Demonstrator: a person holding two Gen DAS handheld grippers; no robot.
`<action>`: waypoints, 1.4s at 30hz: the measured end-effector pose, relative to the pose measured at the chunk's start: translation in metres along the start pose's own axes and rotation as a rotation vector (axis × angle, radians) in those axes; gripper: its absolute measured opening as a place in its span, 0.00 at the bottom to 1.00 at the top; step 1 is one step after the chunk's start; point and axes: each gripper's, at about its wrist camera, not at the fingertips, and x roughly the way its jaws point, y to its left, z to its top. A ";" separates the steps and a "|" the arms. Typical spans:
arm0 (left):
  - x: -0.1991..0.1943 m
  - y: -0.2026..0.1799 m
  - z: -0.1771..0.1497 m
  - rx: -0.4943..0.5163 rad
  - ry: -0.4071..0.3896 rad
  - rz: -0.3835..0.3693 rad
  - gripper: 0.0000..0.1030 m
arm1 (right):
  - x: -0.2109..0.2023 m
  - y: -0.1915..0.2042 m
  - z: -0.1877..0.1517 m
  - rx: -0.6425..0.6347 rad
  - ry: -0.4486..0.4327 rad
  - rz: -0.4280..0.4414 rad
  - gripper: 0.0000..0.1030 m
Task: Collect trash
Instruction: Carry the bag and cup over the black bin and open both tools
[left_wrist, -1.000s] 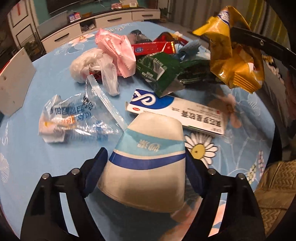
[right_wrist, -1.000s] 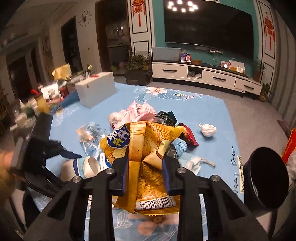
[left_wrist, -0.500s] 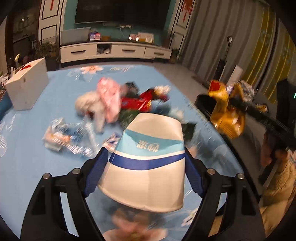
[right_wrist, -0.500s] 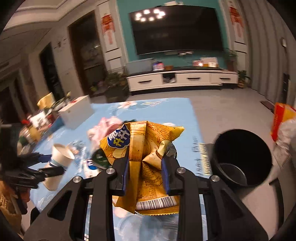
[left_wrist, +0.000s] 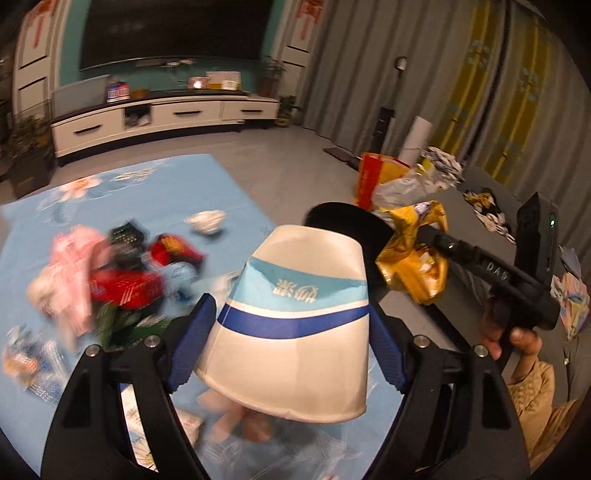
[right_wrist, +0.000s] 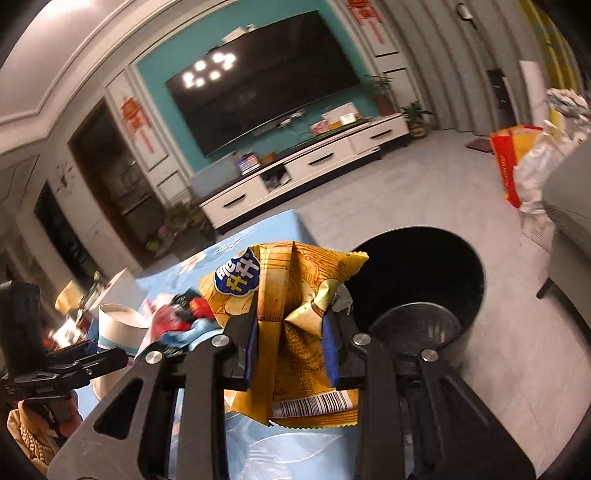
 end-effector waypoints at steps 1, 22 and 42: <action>0.007 -0.005 0.004 0.007 0.003 -0.008 0.77 | -0.001 -0.008 0.001 0.012 -0.009 -0.013 0.28; 0.217 -0.093 0.074 0.151 0.147 -0.017 0.91 | 0.087 -0.119 0.036 0.176 0.040 -0.245 0.55; 0.078 -0.035 0.010 -0.052 0.048 0.061 0.97 | 0.041 -0.067 -0.013 0.135 0.161 -0.143 0.64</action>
